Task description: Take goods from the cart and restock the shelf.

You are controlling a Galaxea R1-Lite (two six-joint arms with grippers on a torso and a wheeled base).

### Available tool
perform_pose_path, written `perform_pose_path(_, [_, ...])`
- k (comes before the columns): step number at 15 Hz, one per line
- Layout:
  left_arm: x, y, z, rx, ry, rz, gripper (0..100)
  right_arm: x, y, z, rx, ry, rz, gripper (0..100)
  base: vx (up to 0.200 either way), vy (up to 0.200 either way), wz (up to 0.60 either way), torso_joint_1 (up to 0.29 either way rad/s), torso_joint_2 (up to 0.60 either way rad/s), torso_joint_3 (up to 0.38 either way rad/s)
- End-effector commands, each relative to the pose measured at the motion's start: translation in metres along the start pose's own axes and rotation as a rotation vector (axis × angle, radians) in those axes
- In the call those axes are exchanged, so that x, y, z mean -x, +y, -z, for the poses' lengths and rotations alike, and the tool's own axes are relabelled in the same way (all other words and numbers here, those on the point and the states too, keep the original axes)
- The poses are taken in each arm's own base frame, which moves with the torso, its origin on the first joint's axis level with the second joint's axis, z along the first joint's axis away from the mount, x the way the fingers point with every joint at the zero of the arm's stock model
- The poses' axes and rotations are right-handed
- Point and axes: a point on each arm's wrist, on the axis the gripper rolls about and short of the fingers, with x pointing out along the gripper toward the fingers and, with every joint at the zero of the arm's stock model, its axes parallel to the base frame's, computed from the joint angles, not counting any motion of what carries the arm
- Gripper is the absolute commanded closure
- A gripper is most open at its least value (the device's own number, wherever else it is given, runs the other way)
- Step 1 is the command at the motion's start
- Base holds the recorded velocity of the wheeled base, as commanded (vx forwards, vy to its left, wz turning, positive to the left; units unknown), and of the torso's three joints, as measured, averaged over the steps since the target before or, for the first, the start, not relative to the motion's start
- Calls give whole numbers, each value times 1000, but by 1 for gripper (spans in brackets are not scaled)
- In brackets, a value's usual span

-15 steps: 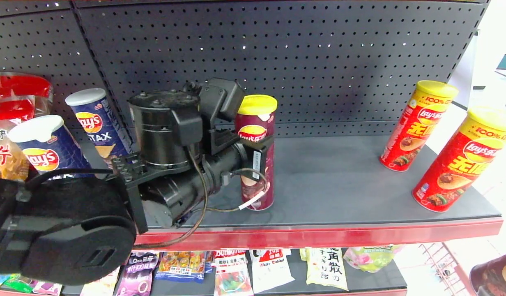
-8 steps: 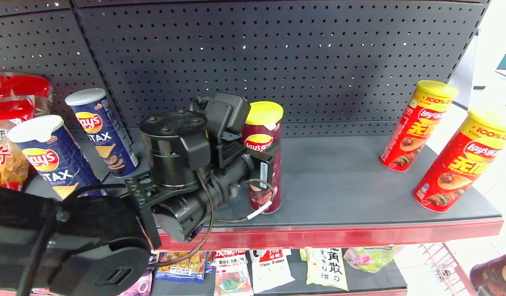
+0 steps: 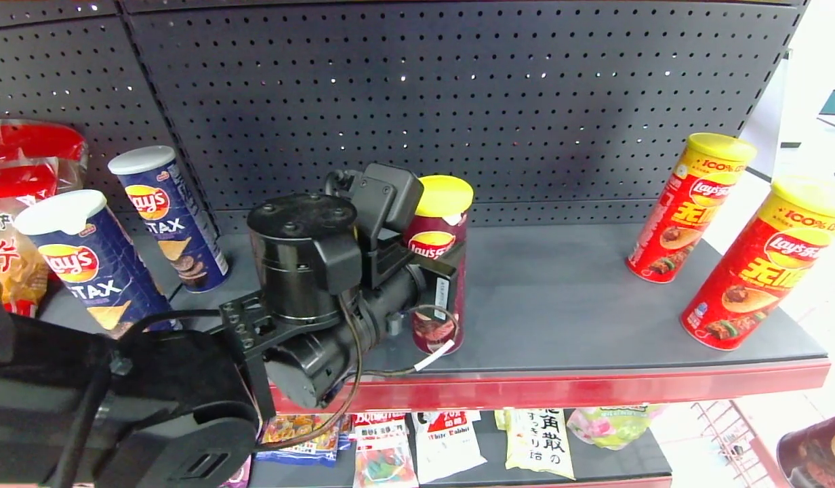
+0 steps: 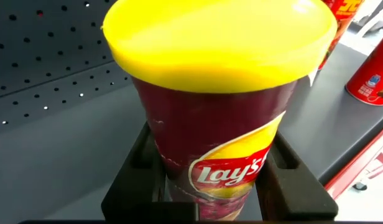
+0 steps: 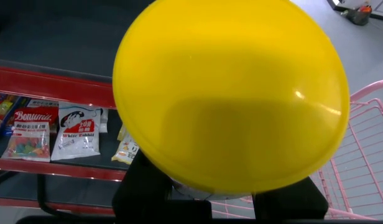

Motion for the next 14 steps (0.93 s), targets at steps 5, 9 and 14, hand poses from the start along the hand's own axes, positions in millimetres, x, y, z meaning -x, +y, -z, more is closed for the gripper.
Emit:
perform_pose_path(5, [2,-3,6,-5,18,-17,100,0,0,-2,0,-3,0,100,0,0,0,0,0,0])
perform_pose_path(9, [4,-3,5,-5,16,-16,100,0,0,-2,0,-3,0,100,0,0,0,0,0,0])
perform_pose_path(14, [7,-2,9,-4,30,-17,0,0,0,-2,0,-3,0,100,0,0,0,0,0,0])
